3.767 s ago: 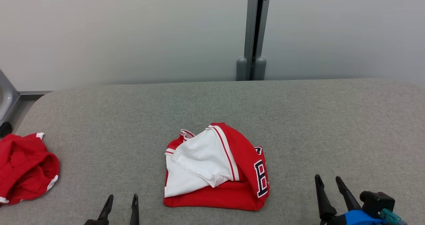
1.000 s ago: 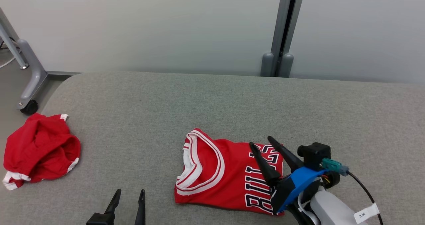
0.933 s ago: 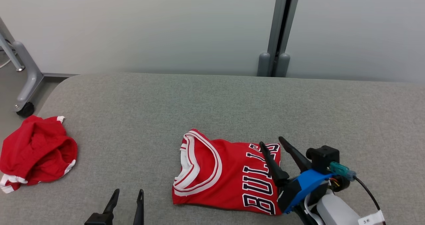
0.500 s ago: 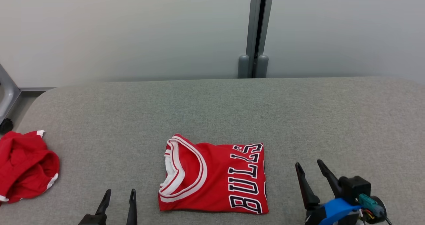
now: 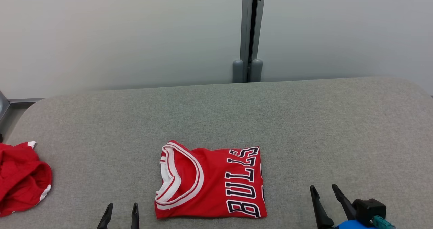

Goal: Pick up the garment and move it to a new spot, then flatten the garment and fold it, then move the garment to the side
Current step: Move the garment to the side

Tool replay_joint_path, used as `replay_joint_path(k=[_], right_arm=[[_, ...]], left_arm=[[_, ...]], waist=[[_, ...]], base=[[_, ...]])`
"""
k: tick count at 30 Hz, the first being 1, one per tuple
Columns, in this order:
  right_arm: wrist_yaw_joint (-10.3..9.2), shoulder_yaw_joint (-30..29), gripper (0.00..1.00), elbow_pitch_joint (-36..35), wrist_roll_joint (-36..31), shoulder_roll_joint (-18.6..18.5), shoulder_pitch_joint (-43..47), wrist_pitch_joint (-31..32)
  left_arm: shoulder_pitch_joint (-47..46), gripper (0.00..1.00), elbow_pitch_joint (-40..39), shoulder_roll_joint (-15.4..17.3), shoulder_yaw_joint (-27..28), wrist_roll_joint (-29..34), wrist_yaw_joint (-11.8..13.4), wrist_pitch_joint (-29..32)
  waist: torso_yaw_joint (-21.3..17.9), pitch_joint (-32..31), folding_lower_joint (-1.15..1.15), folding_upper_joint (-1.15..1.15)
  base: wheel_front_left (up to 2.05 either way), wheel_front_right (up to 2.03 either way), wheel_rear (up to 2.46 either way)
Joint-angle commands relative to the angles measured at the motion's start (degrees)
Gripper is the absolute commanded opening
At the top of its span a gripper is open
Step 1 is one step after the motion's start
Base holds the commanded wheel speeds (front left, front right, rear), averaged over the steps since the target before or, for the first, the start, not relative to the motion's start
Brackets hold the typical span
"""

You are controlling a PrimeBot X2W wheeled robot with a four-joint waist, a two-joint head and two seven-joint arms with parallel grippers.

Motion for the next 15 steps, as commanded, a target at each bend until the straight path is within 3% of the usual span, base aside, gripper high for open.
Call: replay_joint_path(k=[1, 7, 15], right_arm=[[0.0, -0.16, 1.0, -0.17, 0.0, -0.04, 0.13, -0.19], [0.0, 0.98, 1.0, 0.42, 1.12, -0.02, -1.68, -0.18], [0.0, 7.9, 1.0, 2.89, 7.23, -0.12, -8.06, -0.18]], left_arm=[[-0.4, 1.0, -0.22, -0.07, 0.0, 0.3, -0.27, 0.0], [-1.68, 1.0, 0.38, -0.16, -1.24, 0.35, -0.41, 0.0], [-2.81, 1.0, 0.91, 0.1, -3.12, -0.46, -0.87, 0.01]], waist=[[0.02, 0.02, 0.0, 0.0], [1.52, 0.64, 0.0, 0.0], [7.13, 3.09, 0.0, 0.0]], base=[[0.0, 0.0, 0.0], [0.0, 0.0, 0.0], [0.0, 0.0, 0.0]])
